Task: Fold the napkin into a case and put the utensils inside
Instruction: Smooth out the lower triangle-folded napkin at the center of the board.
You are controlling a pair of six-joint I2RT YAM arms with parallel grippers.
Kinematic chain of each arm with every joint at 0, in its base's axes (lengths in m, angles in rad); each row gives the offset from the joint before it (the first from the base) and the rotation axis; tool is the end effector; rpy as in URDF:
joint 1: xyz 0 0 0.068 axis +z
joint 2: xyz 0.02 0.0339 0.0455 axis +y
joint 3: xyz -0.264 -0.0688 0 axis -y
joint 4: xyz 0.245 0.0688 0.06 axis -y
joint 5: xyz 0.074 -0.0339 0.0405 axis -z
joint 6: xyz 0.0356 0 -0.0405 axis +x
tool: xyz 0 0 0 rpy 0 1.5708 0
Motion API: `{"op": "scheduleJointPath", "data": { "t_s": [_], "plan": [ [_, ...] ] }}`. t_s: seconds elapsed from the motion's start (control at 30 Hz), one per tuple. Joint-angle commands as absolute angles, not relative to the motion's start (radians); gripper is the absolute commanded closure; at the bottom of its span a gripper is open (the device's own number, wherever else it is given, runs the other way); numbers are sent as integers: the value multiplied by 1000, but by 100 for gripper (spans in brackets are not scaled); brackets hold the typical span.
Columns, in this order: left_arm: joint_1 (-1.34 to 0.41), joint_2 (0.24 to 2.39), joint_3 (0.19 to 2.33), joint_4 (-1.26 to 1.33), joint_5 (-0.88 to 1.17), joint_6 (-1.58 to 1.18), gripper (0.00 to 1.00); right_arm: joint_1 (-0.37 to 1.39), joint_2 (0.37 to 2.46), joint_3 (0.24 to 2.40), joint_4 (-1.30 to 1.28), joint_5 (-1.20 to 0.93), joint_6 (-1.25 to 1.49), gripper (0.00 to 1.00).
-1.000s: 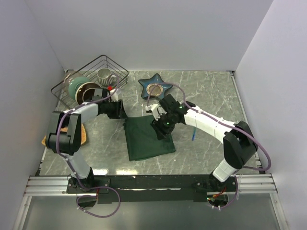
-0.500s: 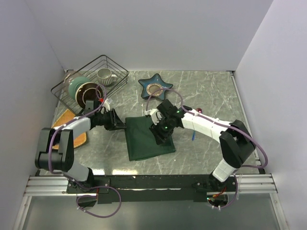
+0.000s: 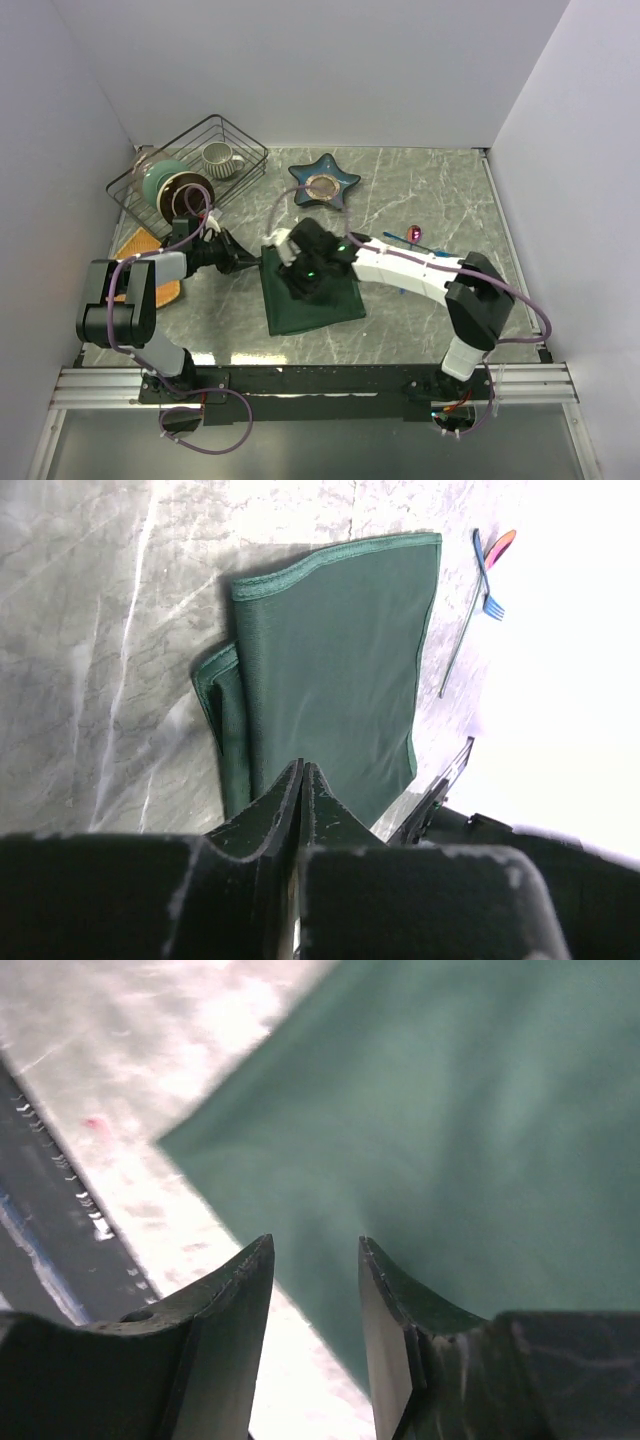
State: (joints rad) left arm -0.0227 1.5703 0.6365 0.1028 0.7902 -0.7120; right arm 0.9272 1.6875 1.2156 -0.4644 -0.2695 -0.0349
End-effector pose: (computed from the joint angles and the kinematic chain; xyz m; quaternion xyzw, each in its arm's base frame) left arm 0.2800 -0.0317 0.1431 -0.1598 0.8569 -0.4548 0.1825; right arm 0.2087 0.2940 0.2305 -0.4728 0.8152 0.2485 0.2238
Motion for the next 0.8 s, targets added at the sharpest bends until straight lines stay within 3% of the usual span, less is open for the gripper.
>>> {"op": "scheduleJointPath", "data": {
  "t_s": [0.0, 0.17, 0.47, 0.77],
  "plan": [
    [-20, 1577, 634, 147, 792, -759, 96, 1028, 1759, 1402, -524, -158, -61, 52],
    [-20, 1578, 644, 91, 759, -742, 99, 1049, 1782, 1436, -496, -152, 116, 44],
    [-21, 1624, 661, 90, 744, -733, 99, 1058, 1897, 1508, -515, -117, 278, 40],
    [-47, 1670, 686, 94, 735, -735, 99, 1052, 2011, 1606, -548, -136, 334, 43]
  ]
}}
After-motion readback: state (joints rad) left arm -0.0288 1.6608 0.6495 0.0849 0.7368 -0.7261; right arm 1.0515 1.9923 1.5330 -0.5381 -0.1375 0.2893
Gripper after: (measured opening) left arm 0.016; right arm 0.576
